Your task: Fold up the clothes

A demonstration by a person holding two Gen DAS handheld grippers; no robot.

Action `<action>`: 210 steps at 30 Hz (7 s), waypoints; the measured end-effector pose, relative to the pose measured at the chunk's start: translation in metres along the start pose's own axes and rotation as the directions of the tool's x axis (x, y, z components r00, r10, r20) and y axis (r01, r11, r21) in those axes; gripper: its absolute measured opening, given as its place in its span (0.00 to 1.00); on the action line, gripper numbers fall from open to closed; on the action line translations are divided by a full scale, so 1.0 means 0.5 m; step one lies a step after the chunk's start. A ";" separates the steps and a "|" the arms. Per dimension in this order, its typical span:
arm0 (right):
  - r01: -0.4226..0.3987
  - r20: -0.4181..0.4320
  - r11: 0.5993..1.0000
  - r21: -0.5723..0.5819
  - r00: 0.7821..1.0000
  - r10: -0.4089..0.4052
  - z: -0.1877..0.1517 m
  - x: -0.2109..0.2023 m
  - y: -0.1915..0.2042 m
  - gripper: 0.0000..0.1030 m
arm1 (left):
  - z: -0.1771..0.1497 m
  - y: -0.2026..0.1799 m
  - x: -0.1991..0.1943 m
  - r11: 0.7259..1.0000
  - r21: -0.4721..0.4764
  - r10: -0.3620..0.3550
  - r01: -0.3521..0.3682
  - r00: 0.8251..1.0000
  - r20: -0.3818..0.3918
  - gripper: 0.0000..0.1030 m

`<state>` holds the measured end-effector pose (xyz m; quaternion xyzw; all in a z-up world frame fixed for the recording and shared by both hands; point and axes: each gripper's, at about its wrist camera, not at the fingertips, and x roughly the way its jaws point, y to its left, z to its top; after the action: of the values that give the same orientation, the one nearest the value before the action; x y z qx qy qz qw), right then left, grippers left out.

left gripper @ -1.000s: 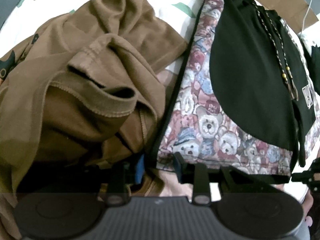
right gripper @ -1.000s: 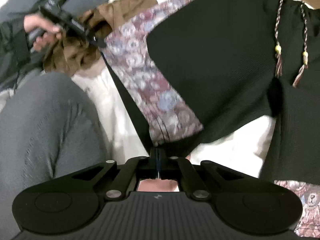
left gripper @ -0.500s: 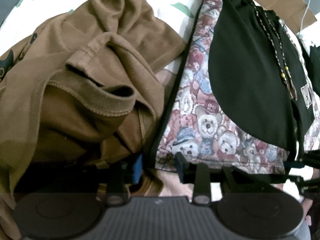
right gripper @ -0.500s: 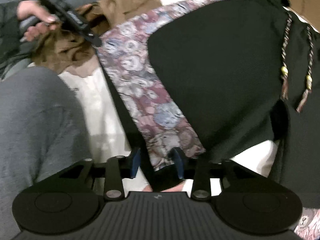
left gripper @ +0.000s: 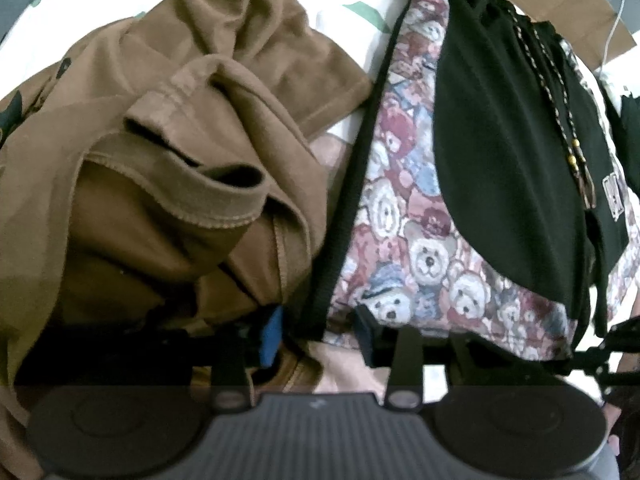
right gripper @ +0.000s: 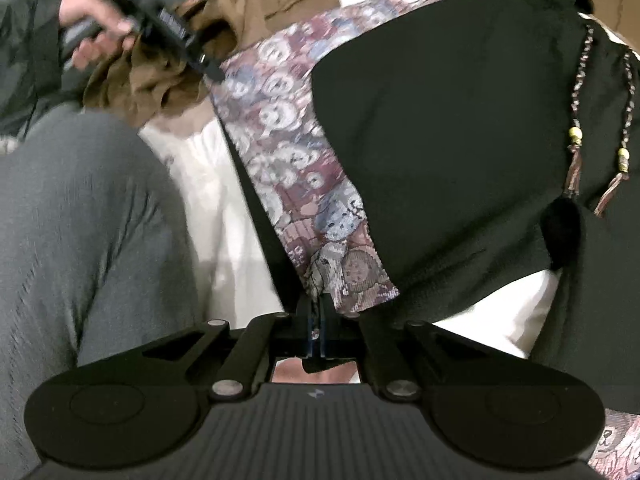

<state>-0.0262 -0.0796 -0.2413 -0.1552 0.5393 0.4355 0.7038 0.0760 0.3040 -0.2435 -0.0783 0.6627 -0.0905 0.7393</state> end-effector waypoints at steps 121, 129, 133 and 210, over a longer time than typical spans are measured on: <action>0.233 0.124 0.807 0.543 0.928 -0.351 -0.040 -0.102 -0.230 0.73 | -0.025 0.014 -0.019 1.000 -0.013 -0.004 0.006 0.988 0.155 0.08; 0.218 0.152 0.824 0.523 0.927 -0.343 -0.027 -0.106 -0.219 0.73 | -0.013 -0.028 -0.062 0.999 0.045 0.002 -0.009 0.986 0.166 0.08; 0.189 0.195 0.846 0.498 0.927 -0.322 -0.005 -0.116 -0.199 0.73 | -0.007 -0.060 -0.095 0.998 0.058 -0.021 0.011 0.984 0.179 0.08; -0.005 0.444 0.826 0.564 0.845 -0.298 0.081 -0.183 -0.136 0.04 | 0.068 -0.583 -0.133 0.908 0.322 -0.337 0.270 0.925 0.174 0.50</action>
<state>0.0485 -0.1312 -0.1616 0.1308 0.4184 0.2315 0.8685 0.0939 0.0367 -0.1069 -0.0807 0.5331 -0.2923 0.7899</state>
